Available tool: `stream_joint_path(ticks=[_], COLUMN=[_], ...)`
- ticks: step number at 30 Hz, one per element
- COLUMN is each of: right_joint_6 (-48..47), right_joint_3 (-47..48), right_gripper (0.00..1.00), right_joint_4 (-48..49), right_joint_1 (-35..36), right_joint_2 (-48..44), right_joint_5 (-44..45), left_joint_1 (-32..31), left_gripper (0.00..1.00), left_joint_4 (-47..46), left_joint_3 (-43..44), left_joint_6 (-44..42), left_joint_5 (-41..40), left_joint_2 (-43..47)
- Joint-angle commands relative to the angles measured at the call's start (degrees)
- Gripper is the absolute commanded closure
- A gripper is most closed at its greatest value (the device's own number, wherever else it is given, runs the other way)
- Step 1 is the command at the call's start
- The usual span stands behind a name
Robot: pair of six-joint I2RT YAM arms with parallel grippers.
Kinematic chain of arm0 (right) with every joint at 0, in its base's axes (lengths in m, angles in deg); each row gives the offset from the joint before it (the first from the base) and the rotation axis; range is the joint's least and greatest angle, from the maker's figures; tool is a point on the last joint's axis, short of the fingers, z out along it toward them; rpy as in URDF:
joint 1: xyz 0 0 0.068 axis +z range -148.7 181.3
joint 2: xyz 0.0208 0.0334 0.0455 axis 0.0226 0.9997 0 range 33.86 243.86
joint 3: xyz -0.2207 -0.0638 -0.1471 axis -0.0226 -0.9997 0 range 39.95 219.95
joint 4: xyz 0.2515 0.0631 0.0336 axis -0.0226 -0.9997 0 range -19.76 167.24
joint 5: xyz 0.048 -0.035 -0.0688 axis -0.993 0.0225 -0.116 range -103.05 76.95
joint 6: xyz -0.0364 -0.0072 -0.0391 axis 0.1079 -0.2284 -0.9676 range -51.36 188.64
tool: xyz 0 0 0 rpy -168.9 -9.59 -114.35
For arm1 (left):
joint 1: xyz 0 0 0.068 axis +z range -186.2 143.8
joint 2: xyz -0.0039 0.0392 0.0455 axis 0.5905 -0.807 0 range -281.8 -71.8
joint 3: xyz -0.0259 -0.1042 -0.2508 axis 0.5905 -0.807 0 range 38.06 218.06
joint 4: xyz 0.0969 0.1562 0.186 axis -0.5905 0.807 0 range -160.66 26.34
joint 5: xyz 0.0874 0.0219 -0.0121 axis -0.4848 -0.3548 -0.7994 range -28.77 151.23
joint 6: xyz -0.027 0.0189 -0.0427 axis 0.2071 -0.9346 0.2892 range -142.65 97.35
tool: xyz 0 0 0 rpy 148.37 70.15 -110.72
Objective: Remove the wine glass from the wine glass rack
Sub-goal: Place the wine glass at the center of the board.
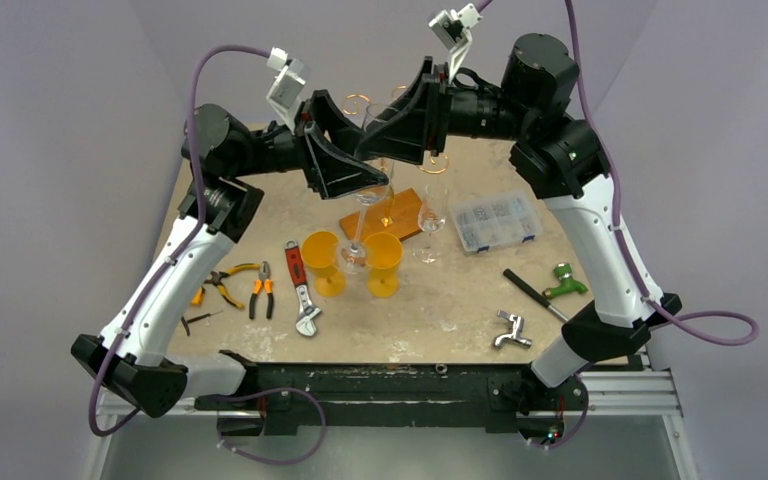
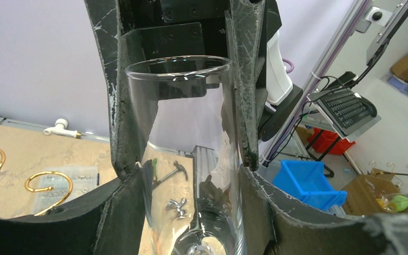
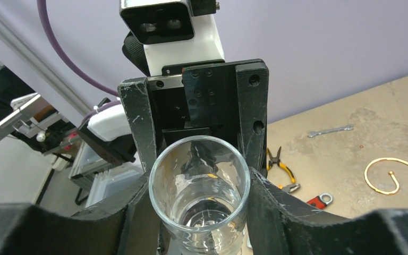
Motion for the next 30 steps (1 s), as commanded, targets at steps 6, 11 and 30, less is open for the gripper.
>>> stream_joint_path(ticks=[6,11,30], right_joint_6=[0.1,-1.1,-8.0], right_joint_3=[-0.1,0.0,-9.4], right_gripper=[0.83,1.0,1.0], right_joint_4=[-0.1,-1.8,-3.7], right_joint_1=[1.8,1.7,1.7], right_joint_2=[-0.1,-0.9,-10.7], right_joint_5=[-0.5,1.3,12.4], left_joint_1=[-0.5,-0.4,-0.5], left_gripper=[1.0,0.99,0.17], left_joint_4=[-1.6,1.8,4.8], left_joint_3=[2.9,3.3,3.3], left_joint_6=[-1.7,-3.6,-4.6], left_joint_5=[-1.4,-4.4,-8.4], left_joint_2=[0.8,1.2,2.0])
